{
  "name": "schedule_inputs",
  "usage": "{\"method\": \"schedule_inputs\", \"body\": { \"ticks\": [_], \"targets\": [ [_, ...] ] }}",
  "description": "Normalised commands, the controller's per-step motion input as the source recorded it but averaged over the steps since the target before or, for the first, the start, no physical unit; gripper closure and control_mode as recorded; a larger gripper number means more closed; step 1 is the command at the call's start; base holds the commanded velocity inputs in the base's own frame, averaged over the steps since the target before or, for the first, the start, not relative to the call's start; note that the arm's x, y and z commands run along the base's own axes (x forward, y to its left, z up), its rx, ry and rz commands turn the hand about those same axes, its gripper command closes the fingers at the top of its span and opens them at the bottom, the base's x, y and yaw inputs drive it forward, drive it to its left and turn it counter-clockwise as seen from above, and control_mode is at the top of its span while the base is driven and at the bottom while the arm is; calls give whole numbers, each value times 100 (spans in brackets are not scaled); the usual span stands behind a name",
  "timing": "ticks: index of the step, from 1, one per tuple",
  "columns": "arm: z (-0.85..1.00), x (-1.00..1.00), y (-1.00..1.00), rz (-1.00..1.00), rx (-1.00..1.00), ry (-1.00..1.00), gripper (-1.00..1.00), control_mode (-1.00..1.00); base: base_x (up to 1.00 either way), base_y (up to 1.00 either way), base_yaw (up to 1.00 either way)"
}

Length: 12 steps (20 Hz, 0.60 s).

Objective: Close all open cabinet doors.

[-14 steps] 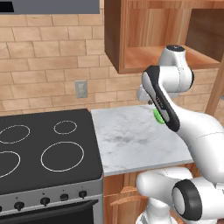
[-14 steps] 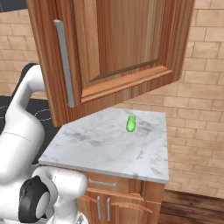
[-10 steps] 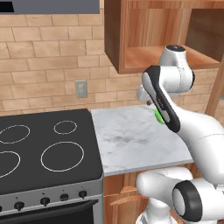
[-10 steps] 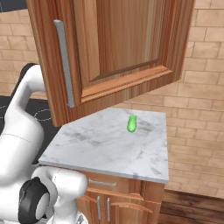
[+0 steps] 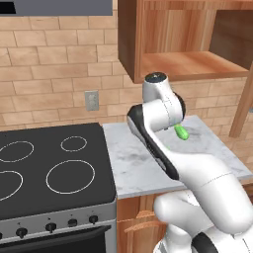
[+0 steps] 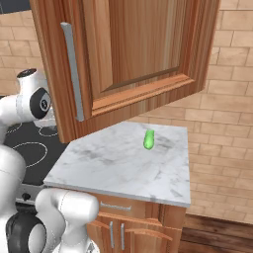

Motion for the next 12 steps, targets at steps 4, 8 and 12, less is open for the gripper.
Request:
{"method": "schedule_inputs", "body": {
  "ticks": [4,8,12],
  "targets": [
    [-39,-54,84,3,-18,-5,-100,-100,0,0,0],
    [-14,-100,43,4,-21,-30,-100,-100,0,0,0],
    [0,-100,1,0,-23,-48,-100,-100,0,0,0]
  ]
}}
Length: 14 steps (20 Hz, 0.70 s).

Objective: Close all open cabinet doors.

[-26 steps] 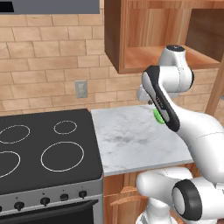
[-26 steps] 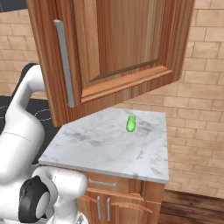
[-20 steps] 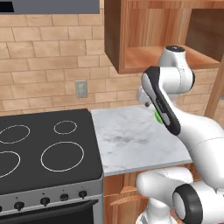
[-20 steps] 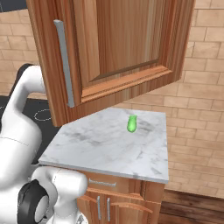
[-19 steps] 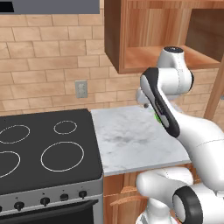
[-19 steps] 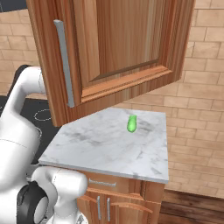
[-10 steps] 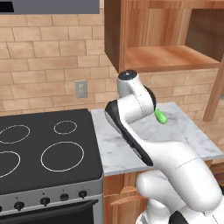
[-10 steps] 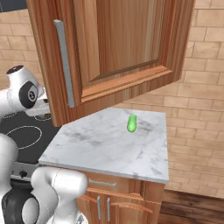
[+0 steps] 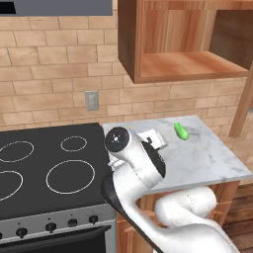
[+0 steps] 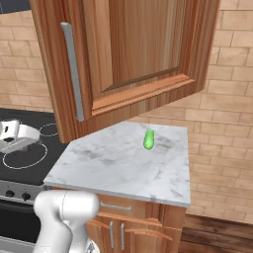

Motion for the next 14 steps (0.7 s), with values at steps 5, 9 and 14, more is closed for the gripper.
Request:
{"method": "schedule_inputs", "body": {
  "ticks": [5,9,14],
  "targets": [
    [17,-100,-3,2,-17,-38,-100,-100,0,0,0],
    [51,-100,-25,9,-16,-27,-100,-100,0,0,0],
    [52,-91,-27,7,-11,-17,-100,-100,0,0,0]
  ]
}}
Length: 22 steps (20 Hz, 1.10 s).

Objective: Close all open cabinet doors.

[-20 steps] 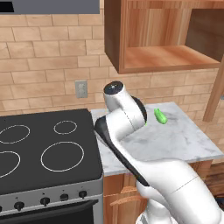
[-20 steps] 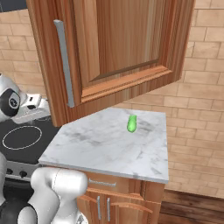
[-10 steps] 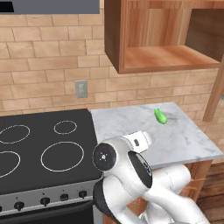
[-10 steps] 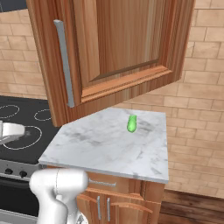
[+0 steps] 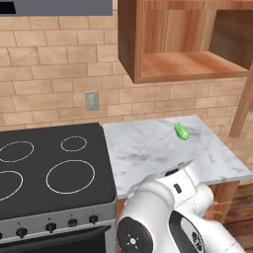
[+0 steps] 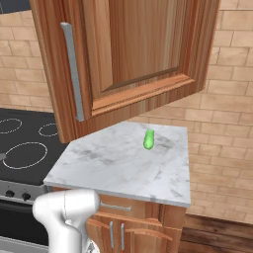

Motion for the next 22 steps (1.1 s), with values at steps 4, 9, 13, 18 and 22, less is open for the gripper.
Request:
{"method": "schedule_inputs", "body": {
  "ticks": [4,9,13,18,22],
  "targets": [
    [45,-75,-49,9,-5,-15,-100,-100,0,0,0],
    [33,-41,-80,18,0,-16,-100,-100,0,0,0],
    [23,-21,-89,22,0,-18,-100,-100,0,0,0],
    [18,-31,-92,23,0,-22,-100,-100,0,0,0],
    [16,-40,-93,21,0,-23,-100,-100,0,0,0]
  ]
}}
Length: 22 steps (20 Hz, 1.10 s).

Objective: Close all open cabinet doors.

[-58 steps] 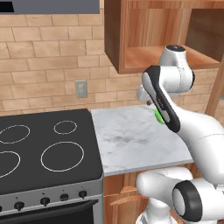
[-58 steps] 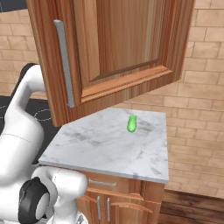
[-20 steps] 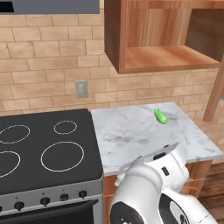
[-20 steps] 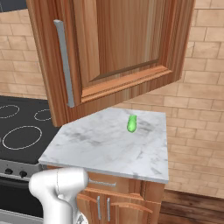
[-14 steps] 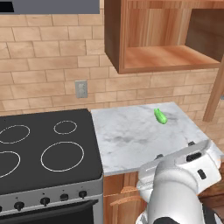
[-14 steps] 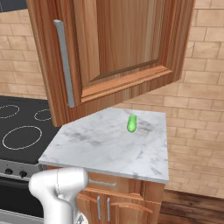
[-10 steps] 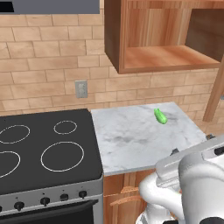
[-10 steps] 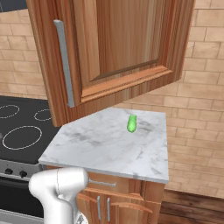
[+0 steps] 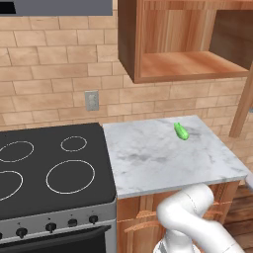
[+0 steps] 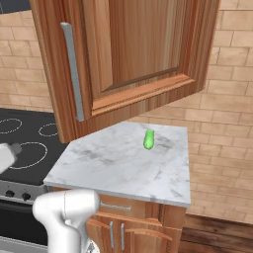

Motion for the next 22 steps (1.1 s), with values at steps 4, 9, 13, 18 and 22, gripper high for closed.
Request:
{"method": "schedule_inputs", "body": {
  "ticks": [4,9,13,18,22],
  "targets": [
    [10,-24,-90,20,0,-20,-100,-100,0,0,0],
    [0,24,-79,16,12,-5,-100,-100,0,0,0],
    [0,65,-53,7,16,1,-100,-100,0,0,0],
    [-4,89,-20,13,11,0,-100,-100,0,0,0],
    [-11,82,-1,20,6,-6,-100,-100,0,0,0]
  ]
}}
